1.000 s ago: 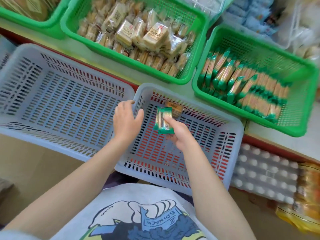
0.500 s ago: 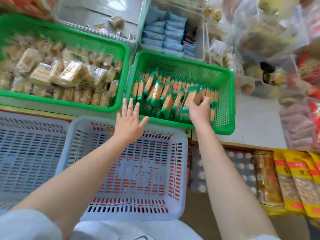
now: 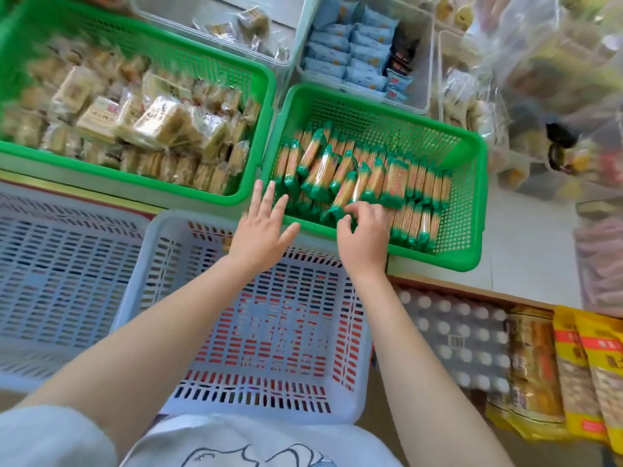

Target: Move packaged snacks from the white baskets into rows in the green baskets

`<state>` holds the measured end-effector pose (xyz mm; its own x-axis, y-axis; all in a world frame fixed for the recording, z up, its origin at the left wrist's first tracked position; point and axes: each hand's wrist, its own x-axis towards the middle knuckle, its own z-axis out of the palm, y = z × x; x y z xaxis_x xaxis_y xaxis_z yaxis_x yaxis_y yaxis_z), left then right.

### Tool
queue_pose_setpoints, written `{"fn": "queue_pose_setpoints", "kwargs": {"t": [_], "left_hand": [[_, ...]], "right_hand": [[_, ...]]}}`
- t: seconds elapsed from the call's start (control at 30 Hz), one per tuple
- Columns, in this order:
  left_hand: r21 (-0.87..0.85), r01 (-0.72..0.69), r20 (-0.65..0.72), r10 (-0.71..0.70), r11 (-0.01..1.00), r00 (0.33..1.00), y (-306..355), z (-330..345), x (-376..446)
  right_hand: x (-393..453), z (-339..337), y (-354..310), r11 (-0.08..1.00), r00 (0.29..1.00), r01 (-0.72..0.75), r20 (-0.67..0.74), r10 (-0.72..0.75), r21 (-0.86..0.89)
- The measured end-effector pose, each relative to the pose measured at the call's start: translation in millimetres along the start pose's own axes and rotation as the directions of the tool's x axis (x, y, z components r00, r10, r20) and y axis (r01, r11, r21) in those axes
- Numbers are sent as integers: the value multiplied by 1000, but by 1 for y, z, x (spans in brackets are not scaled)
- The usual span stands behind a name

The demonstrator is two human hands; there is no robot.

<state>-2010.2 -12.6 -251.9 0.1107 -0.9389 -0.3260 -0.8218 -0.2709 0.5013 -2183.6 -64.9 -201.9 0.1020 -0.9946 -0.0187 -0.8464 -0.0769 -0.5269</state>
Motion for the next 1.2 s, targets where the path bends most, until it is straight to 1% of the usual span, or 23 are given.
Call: {"fn": "queue_pose_setpoints", "kwargs": {"t": [0.03,0.07,0.13,0.17,0.2,0.23,0.27,0.3,0.33,0.37,0.4,0.47,0.5,0.53,0.6,0.63,0.73,0.8,0.9,1.0,1.1,1.13,1.2], "left_hand": [[-59,-29,-35,27,998,999,-4,-4,-6],[-126,-53,-100,41,991,994,-9,-7,-16],[-209,-78,-296,13,975,955,-30,-11,-44],[-212,-51,-386,-36,976,922,-45,-10,-60],[-211,13,-445,-108,977,889,-62,-9,-74],[-212,110,-463,-199,971,863,-81,-7,-86],[-207,237,-444,-307,949,842,-99,-7,-96],[-203,364,-405,-416,909,814,-115,-5,-105],[-219,463,-348,-512,859,785,-132,-2,-112],[-270,526,-279,-588,807,759,-144,0,-118],[-359,563,-198,-650,744,733,-153,1,-122],[-570,587,-41,-733,575,679,-168,2,-126],[-646,572,2,-748,506,664,-173,3,-127],[-686,544,5,-744,483,668,-176,2,-128],[-696,520,0,-724,495,689,-179,0,-130],[-695,514,3,-714,502,700,-181,-1,-131],[-685,522,48,-683,508,728,-185,-5,-130],[-682,519,60,-668,516,742,-189,-6,-130],[-700,494,61,-646,516,761,-191,-7,-131],[-695,486,58,-633,530,772,-190,-13,-132],[-659,498,64,-617,565,784,-192,-17,-133],[-635,502,46,-620,587,783,-192,-21,-132],[-594,462,-70,-614,659,787,-190,-36,-126]], "right_hand": [[-13,3,-12,996,998,35,52,-39,86],[-25,9,-24,987,988,26,144,-49,156],[-44,31,-38,972,937,-86,351,4,218],[-50,46,-43,964,899,-155,436,47,215],[-55,61,-48,954,849,-234,518,105,190],[-58,77,-52,935,790,-317,591,167,160],[-61,90,-57,910,723,-398,650,234,115],[-63,106,-57,882,672,-465,680,292,81],[-65,120,-58,850,636,-524,687,350,52],[-66,134,-58,813,622,-580,671,403,49],[-68,144,-59,767,618,-637,644,451,75],[-69,164,-59,660,606,-734,594,529,160],[-68,174,-59,608,592,-769,578,562,196],[-65,182,-60,564,576,-796,563,593,220],[-60,192,-65,522,550,-823,542,636,223],[-59,195,-64,533,549,-821,535,642,203],[-65,195,-66,654,615,-747,497,612,118],[-68,196,-69,714,656,-695,483,581,85],[-75,199,-81,755,670,-651,526,524,77],[-83,196,-92,719,652,-675,591,476,166],[-89,173,-107,673,630,-694,668,397,256],[-89,163,-113,648,625,-703,689,367,293],[-87,138,-126,590,624,-715,723,296,375]]}}
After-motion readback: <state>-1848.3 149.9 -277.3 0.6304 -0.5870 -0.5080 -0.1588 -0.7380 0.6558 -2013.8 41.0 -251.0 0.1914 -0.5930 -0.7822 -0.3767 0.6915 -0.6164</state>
